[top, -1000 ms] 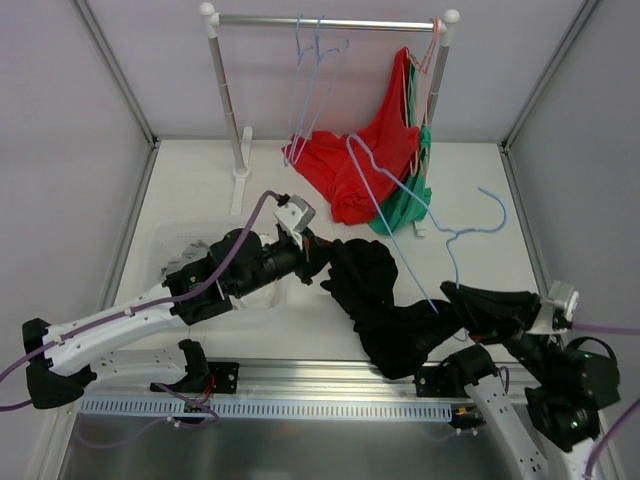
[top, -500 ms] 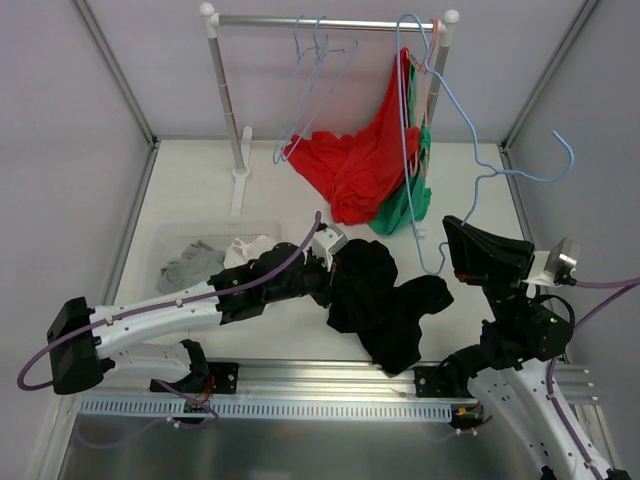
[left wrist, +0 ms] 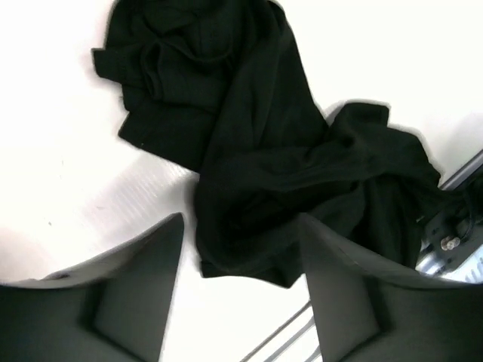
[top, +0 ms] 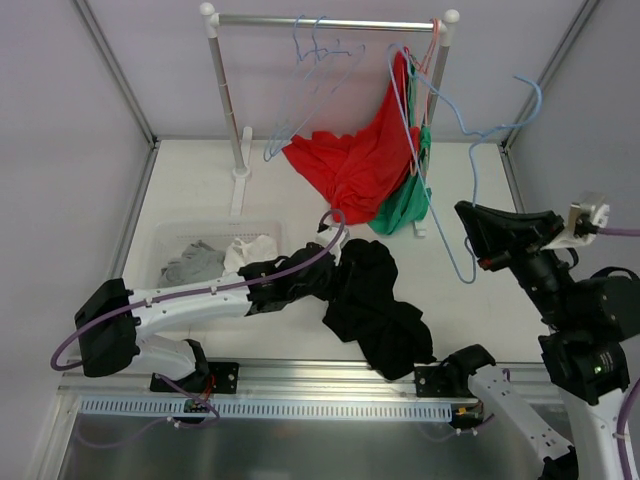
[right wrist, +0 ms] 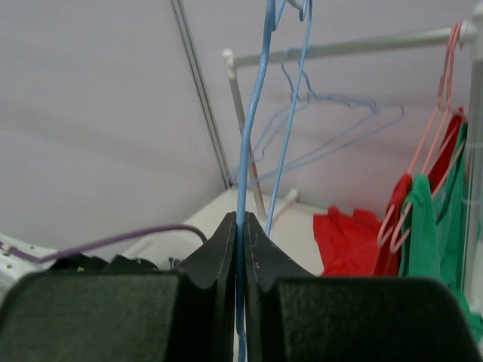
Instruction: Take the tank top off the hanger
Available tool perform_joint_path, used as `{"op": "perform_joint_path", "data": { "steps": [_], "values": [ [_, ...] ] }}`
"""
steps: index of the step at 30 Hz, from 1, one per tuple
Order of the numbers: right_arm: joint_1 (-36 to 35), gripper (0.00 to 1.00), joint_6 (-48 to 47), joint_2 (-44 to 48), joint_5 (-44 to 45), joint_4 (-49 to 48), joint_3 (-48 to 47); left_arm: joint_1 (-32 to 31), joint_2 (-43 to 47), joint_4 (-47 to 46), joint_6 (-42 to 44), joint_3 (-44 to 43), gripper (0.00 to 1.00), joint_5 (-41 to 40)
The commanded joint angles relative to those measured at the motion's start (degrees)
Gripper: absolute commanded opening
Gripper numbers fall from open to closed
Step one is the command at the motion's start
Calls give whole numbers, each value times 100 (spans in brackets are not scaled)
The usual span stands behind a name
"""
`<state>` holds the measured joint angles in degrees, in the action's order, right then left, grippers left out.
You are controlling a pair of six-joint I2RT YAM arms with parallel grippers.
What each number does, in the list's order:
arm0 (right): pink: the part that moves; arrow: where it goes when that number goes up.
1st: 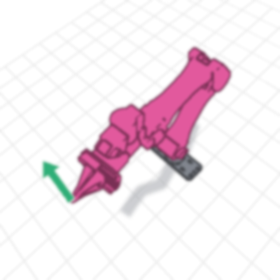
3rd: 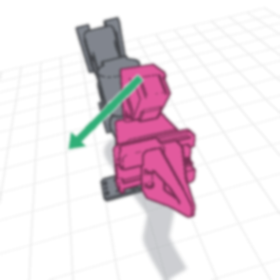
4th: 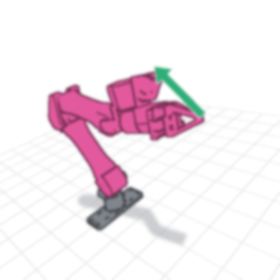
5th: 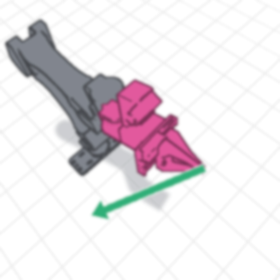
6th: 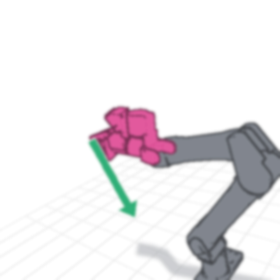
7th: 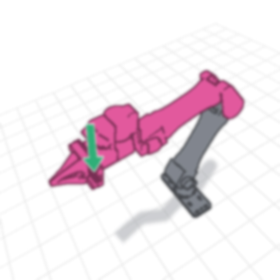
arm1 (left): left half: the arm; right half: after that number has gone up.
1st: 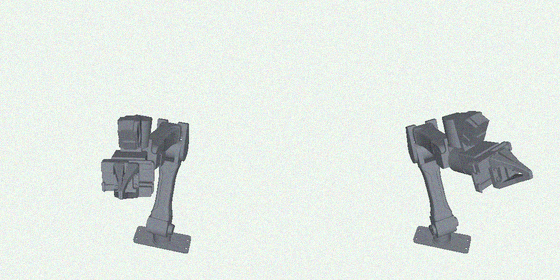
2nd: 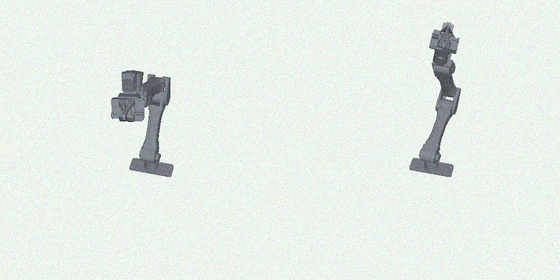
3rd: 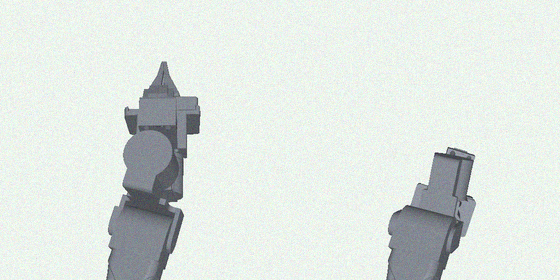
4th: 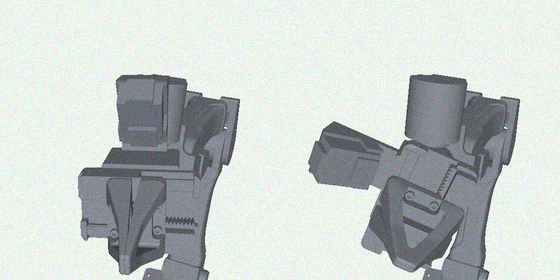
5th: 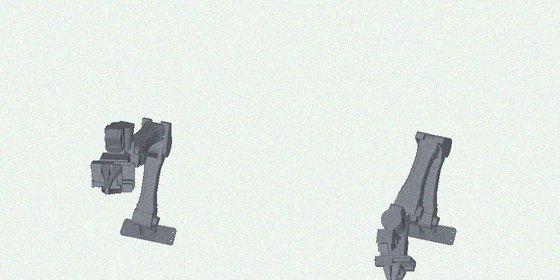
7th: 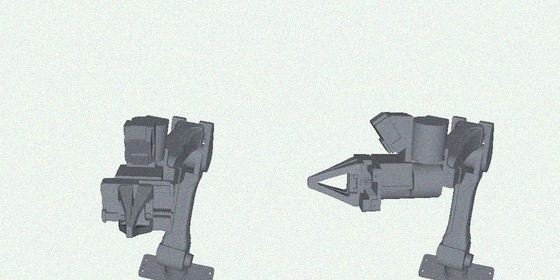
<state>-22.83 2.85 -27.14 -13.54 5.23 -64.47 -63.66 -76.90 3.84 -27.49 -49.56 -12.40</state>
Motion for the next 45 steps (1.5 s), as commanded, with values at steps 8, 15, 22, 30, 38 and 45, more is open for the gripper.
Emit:
{"op": "perform_joint_path", "data": {
  "steps": [8,15,22,30,38,45],
  "values": [
    [7,0,-110,-1776,97,2421,-1259,29,1396,1865,191,-1108,99,-1580],
    [-397,0,-689,-3305,1255,2771,-2619,205,2687,3360,164,-1355,99,-2012],
    [-512,0,-1094,-5107,2276,3124,-4334,205,3480,4107,410,-1091,99,-1503],
    [-697,0,-1647,-6830,3383,3107,-5901,196,3936,4047,1069,-355,99,-350],
    [-688,0,-1666,-7560,3244,2720,-6578,196,3937,4002,999,-80,99,-526],
    [-714,0,-1218,-7877,2435,2448,-6596,196,3964,3993,1008,-62,99,-509]
  ]
}}
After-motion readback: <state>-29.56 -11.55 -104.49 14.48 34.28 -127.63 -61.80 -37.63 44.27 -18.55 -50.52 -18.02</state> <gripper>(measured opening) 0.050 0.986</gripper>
